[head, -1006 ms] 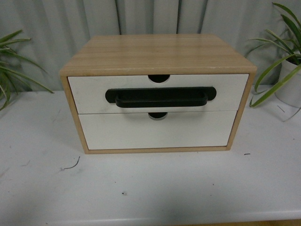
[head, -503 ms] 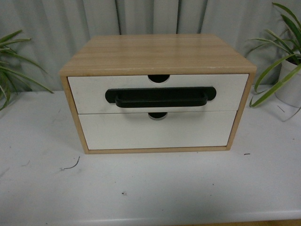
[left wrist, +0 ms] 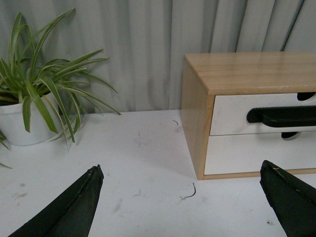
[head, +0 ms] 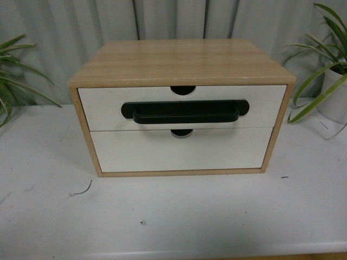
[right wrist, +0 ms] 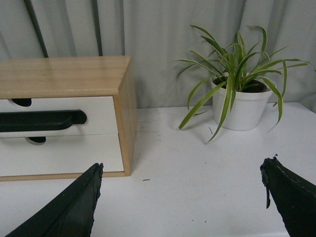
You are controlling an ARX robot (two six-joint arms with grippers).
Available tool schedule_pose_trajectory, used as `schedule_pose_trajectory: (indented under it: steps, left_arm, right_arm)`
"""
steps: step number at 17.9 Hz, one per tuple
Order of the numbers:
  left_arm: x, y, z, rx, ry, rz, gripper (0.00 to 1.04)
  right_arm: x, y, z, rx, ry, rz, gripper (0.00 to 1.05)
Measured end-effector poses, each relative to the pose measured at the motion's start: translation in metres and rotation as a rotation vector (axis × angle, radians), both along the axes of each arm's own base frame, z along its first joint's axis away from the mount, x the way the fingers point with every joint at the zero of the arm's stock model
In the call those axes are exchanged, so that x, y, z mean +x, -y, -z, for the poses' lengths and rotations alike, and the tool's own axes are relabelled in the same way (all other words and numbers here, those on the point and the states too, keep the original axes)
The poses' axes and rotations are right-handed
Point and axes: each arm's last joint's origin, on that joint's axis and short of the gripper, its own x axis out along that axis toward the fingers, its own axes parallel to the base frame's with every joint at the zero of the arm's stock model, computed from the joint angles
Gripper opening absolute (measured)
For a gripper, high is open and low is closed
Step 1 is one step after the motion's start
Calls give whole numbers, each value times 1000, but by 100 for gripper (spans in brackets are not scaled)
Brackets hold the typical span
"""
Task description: Close drawer sideways
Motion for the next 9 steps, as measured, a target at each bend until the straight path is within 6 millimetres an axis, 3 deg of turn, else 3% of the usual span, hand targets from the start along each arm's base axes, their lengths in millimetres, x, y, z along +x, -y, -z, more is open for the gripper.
schedule_pose_trajectory:
  steps: [9]
  left_arm:
    - [0, 0, 0, 0, 0, 0, 98]
  right_arm:
    - [0, 0, 0, 0, 0, 0, 98]
